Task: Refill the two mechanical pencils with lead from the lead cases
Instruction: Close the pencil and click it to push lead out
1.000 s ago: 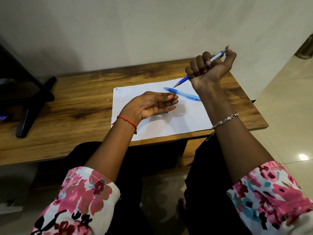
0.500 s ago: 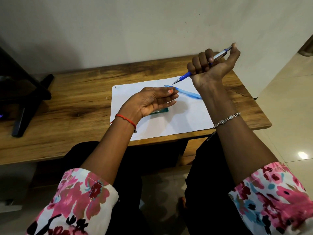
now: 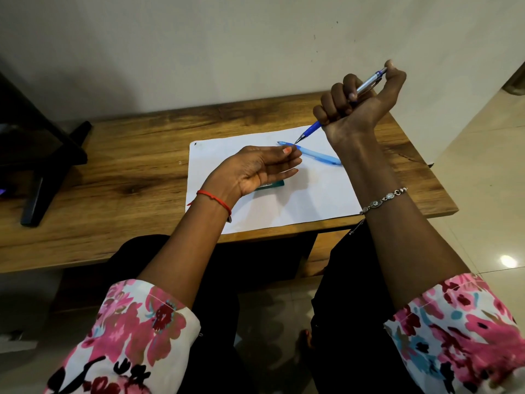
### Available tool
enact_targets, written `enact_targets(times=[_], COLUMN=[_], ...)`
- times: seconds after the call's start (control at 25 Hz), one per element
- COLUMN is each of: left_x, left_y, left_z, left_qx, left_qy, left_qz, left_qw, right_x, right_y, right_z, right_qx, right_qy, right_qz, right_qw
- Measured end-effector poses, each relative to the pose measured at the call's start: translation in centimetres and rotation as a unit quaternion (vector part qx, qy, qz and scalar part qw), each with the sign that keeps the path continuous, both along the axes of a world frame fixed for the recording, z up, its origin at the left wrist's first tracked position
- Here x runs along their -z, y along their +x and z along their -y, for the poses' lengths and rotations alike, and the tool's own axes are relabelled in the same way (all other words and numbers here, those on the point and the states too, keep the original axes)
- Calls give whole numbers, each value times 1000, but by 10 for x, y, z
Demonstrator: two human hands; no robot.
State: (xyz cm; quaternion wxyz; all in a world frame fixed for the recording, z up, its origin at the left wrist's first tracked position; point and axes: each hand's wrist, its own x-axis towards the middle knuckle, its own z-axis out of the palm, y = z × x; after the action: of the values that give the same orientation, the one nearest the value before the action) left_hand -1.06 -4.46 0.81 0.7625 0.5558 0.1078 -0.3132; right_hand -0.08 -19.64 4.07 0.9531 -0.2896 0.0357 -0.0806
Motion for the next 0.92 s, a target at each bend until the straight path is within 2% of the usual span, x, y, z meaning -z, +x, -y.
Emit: enact_targets(times=[0.2, 0.92], left_x=[3, 4], left_y=[-2, -1], left_z=[5, 6], left_qx=[-1, 2], left_qy=[-6, -13], left_qz=[-26, -39], left_qw=[1000, 999], right_x=[-1, -2], right_y=[-3, -2], right_z=[-2, -1], right_qx=[2, -10], right_qy=[-59, -59], right_qz=[-10, -13], right_qw=[998, 998])
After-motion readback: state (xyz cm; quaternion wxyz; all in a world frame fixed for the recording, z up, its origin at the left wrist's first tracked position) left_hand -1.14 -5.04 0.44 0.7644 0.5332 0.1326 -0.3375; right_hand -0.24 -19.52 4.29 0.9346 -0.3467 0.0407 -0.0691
